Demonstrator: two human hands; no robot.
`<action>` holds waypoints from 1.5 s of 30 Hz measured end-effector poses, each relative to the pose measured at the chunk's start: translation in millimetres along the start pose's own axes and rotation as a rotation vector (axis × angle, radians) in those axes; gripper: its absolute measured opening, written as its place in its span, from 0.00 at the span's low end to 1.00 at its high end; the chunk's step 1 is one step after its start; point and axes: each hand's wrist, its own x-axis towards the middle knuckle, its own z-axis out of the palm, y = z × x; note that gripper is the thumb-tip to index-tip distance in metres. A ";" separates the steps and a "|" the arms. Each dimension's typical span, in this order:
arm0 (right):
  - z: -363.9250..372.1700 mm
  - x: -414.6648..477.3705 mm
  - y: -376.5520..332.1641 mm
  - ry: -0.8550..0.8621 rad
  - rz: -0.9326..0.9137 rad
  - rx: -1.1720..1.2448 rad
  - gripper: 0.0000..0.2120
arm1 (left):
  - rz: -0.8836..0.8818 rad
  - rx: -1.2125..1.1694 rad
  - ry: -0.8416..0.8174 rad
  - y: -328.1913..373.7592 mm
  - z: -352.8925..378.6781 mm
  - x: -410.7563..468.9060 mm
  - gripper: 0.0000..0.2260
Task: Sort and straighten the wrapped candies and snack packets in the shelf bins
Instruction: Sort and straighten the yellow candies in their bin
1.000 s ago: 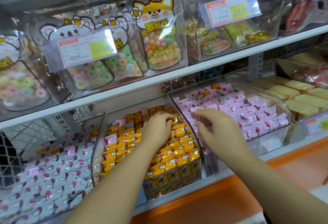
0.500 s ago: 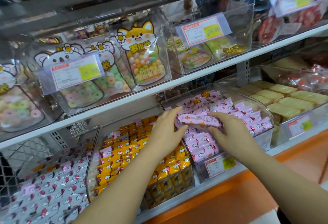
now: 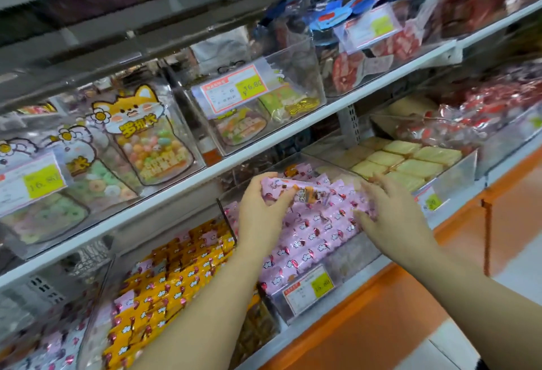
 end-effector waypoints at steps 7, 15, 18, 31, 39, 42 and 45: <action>-15.0 -1.5 20.5 -0.201 -0.020 -0.063 0.27 | 0.019 0.216 0.071 -1.3 47.3 36.6 0.04; -18.2 -2.4 33.2 -0.260 -0.069 -0.043 0.26 | 0.028 0.330 -0.103 2.0 83.8 70.2 0.22; -16.6 -2.9 36.2 -0.256 -0.067 -0.024 0.27 | 0.004 0.352 -0.106 5.2 90.9 78.5 0.21; -20.5 -5.6 37.8 -0.276 -0.063 0.005 0.27 | -0.021 0.365 -0.229 12.0 90.0 85.6 0.07; -19.0 -4.5 36.1 -0.253 -0.055 0.003 0.27 | 0.103 0.695 -0.362 -11.7 106.6 77.2 0.06; -18.9 -4.1 37.0 -0.263 -0.061 -0.007 0.27 | 0.110 0.927 -0.484 -22.6 110.7 82.0 0.09; -17.8 -4.3 38.3 -0.258 -0.062 -0.008 0.27 | 0.091 0.857 -0.566 -24.5 103.8 88.0 0.11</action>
